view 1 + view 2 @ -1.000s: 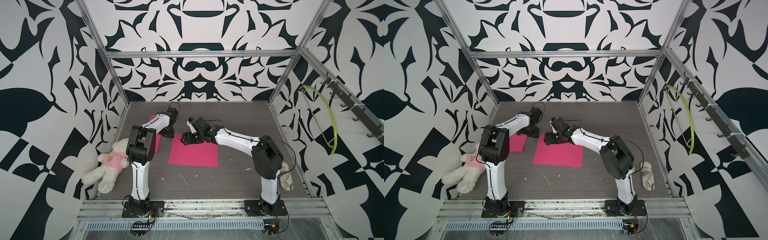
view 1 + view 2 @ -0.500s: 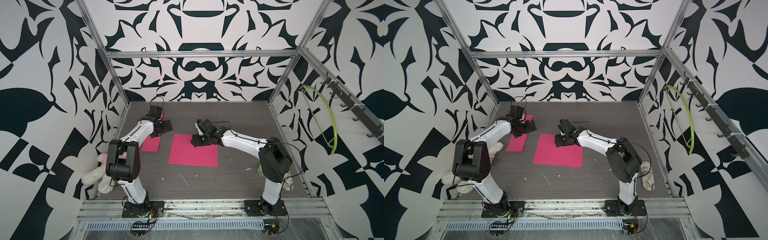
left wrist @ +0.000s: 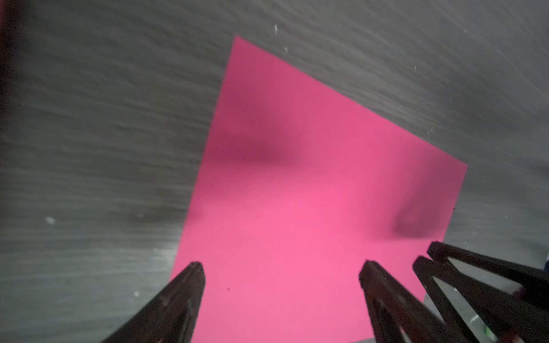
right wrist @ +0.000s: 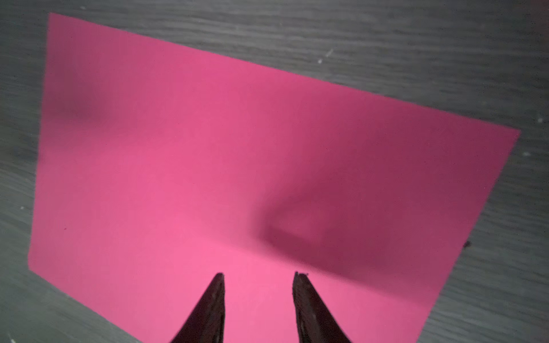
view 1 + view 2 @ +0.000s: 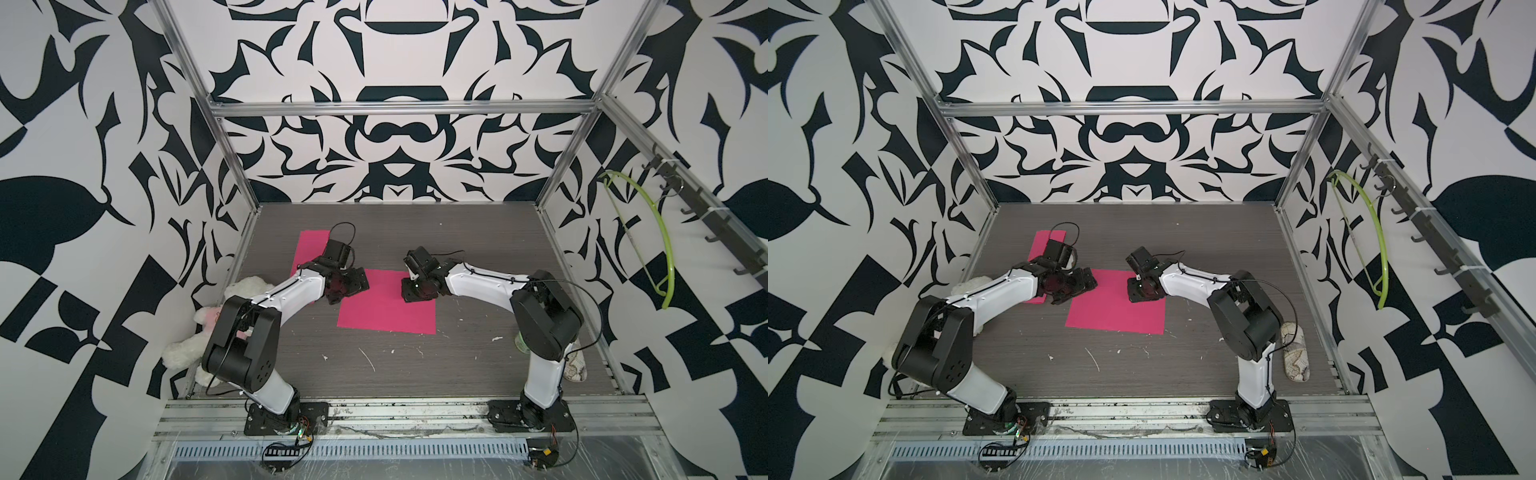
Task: Fold the rectangular paper in half along the long edge
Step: Adjust the paper at the center of the board.
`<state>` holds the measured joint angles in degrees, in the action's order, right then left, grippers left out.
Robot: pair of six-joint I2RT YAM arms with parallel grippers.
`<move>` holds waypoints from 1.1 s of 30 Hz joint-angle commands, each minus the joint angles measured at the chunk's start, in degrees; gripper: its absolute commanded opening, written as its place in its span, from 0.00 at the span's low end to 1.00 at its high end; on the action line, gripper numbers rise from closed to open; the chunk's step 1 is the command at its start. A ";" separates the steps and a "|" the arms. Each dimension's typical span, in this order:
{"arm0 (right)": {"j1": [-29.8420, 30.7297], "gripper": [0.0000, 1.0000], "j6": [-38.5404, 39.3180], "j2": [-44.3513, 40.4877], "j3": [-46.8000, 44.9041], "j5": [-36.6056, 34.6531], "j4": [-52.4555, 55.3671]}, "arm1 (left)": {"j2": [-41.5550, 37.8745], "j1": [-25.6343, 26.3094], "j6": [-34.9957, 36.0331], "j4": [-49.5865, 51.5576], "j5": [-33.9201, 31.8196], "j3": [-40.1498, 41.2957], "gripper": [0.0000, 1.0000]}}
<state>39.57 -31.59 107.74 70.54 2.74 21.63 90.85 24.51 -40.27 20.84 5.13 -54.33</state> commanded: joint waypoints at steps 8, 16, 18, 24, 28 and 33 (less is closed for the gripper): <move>-5.29 0.42 1.87 -2.65 -0.58 -0.39 0.18 | 5.28 4.03 -4.41 -2.01 0.03 0.89 0.69; -12.91 0.58 6.22 6.06 8.14 7.57 1.19 | 9.23 4.03 -0.75 -0.19 0.65 -2.39 0.68; -13.85 0.59 6.50 7.74 9.11 8.54 1.36 | 10.69 4.05 0.07 -0.23 1.10 -3.26 0.68; -14.55 0.55 6.39 5.66 2.71 9.58 0.00 | 16.72 3.97 2.31 1.92 0.74 -9.37 0.71; -14.57 0.47 5.38 -0.07 -6.08 8.34 -0.95 | 21.54 3.96 4.70 5.40 -1.18 -16.57 0.74; -14.43 0.42 2.77 -8.79 -16.37 6.90 -1.38 | 28.38 3.53 7.58 9.00 -2.04 -27.39 0.77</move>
<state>24.84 -26.74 101.89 58.41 10.68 16.69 114.69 28.47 -35.77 25.21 4.45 -78.76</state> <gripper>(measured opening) 0.420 0.771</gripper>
